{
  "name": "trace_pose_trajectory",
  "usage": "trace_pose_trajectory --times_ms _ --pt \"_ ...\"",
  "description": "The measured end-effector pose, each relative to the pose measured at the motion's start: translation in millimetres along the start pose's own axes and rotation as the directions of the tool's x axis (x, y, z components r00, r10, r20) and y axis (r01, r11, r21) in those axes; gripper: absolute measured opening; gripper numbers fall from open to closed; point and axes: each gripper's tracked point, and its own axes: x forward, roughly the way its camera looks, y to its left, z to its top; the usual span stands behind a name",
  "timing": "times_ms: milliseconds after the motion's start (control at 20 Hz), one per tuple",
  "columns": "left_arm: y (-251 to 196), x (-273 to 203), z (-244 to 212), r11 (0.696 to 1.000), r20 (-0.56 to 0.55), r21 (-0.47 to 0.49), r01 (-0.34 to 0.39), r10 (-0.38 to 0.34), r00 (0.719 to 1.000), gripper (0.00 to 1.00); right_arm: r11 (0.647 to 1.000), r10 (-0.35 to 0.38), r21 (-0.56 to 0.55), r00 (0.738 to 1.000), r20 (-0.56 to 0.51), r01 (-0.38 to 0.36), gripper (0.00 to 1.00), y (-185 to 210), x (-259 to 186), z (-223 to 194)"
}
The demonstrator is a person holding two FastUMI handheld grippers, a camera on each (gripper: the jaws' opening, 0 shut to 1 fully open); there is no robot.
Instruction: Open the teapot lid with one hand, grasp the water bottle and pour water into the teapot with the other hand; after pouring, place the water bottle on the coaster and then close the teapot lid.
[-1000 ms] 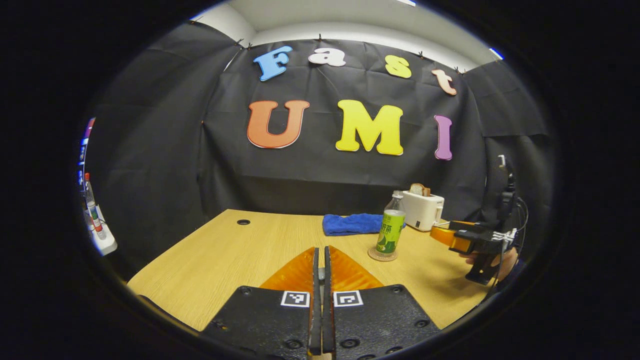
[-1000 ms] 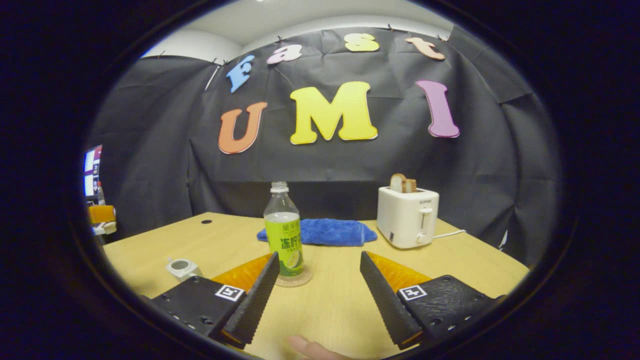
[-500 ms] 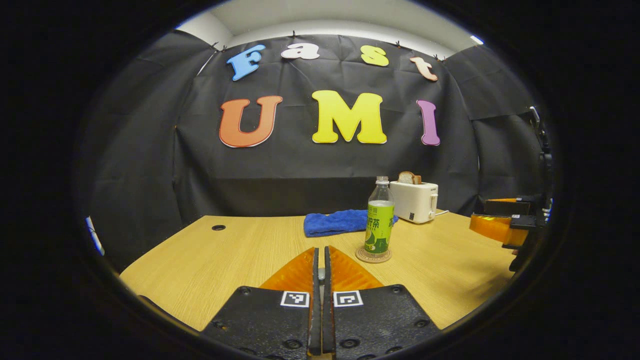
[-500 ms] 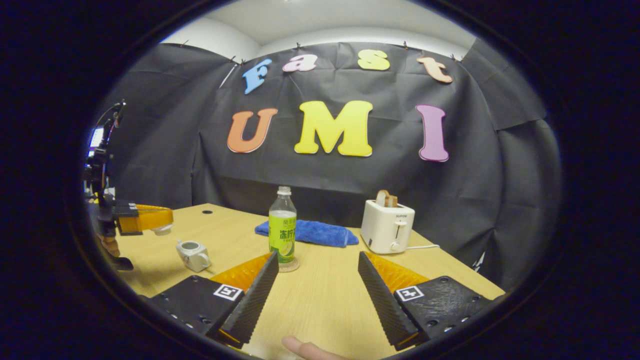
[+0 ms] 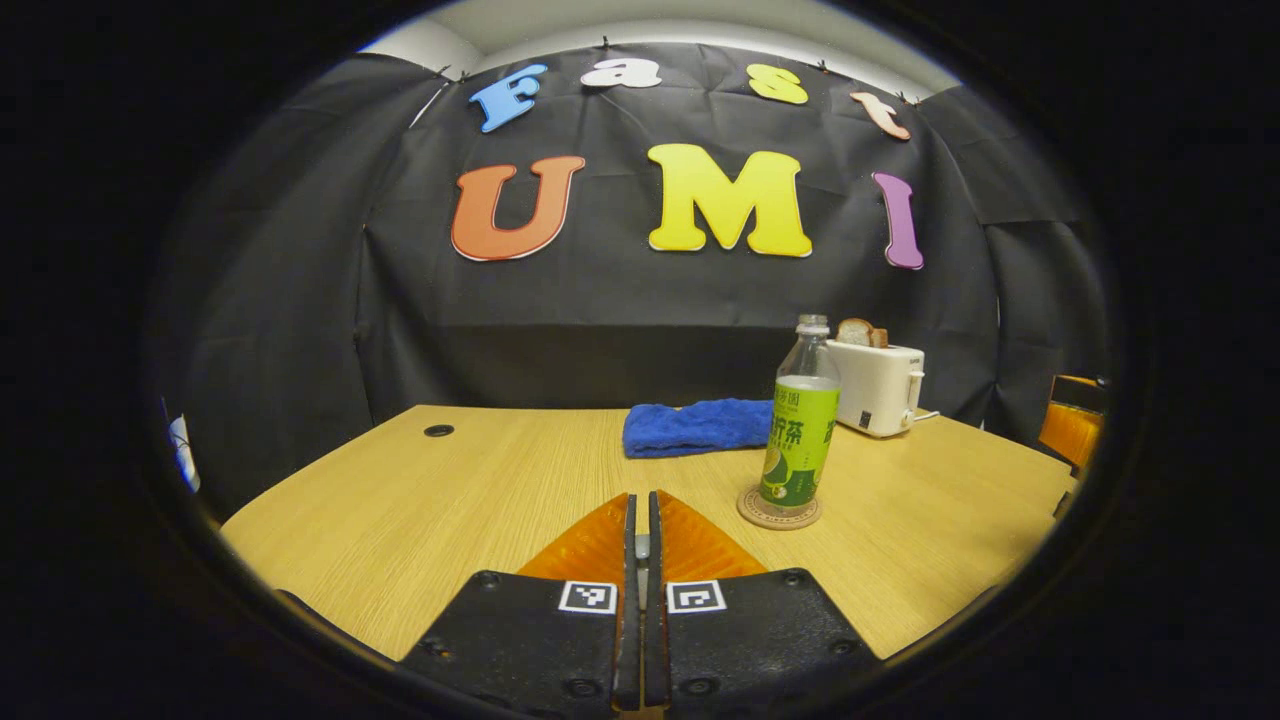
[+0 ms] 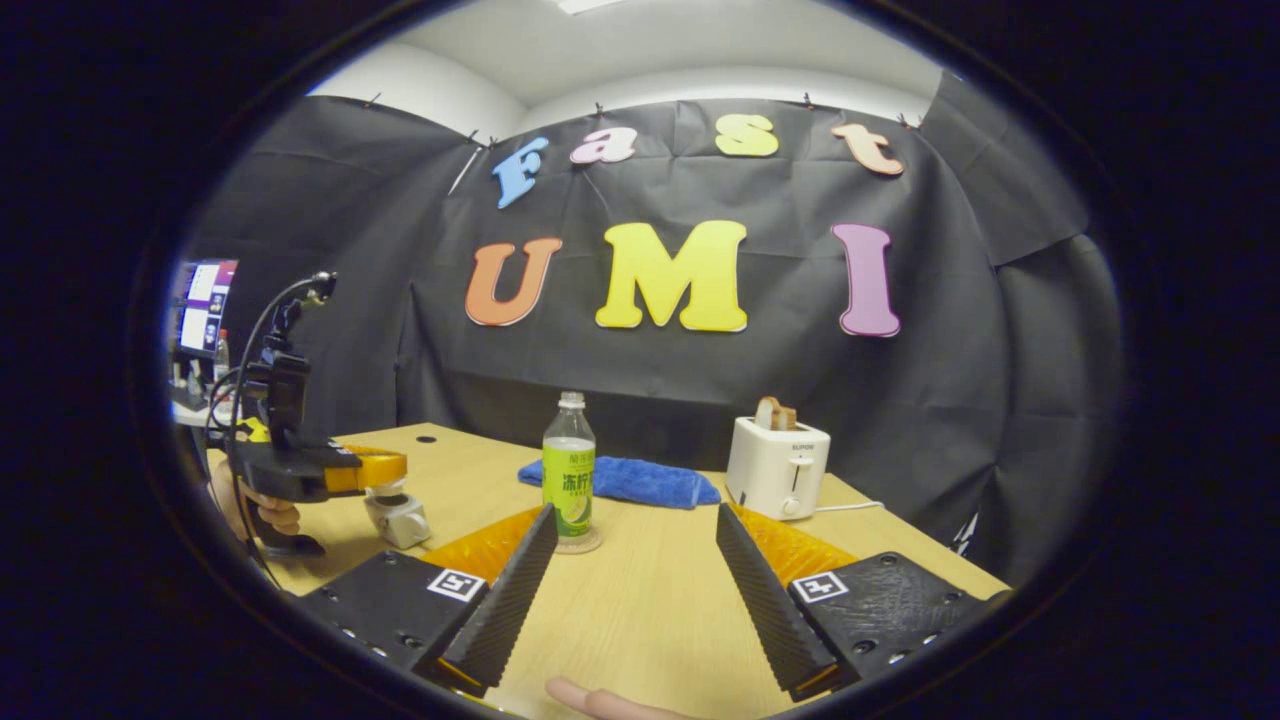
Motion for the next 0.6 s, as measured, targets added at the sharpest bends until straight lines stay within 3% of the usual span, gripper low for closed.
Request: trace_pose_trajectory --times_ms 200,350,600 --pt "0 8 -21 1.0 -0.045 -0.001 -0.009 0.009 0.999 0.05 1.0 0.007 -0.015 1.0 0.004 -0.007 0.95 4 -1 1" --pt "2 8 -20 0.998 -0.026 0.053 -0.031 0.033 0.999 0.06 0.999 0.034 -0.017 0.999 0.011 -0.034 0.95 15 -4 4" --pt "0 10 -20 0.998 -0.008 0.017 -0.059 0.059 0.998 0.07 0.998 0.06 -0.018 0.998 -0.006 -0.06 0.95 32 -10 4"
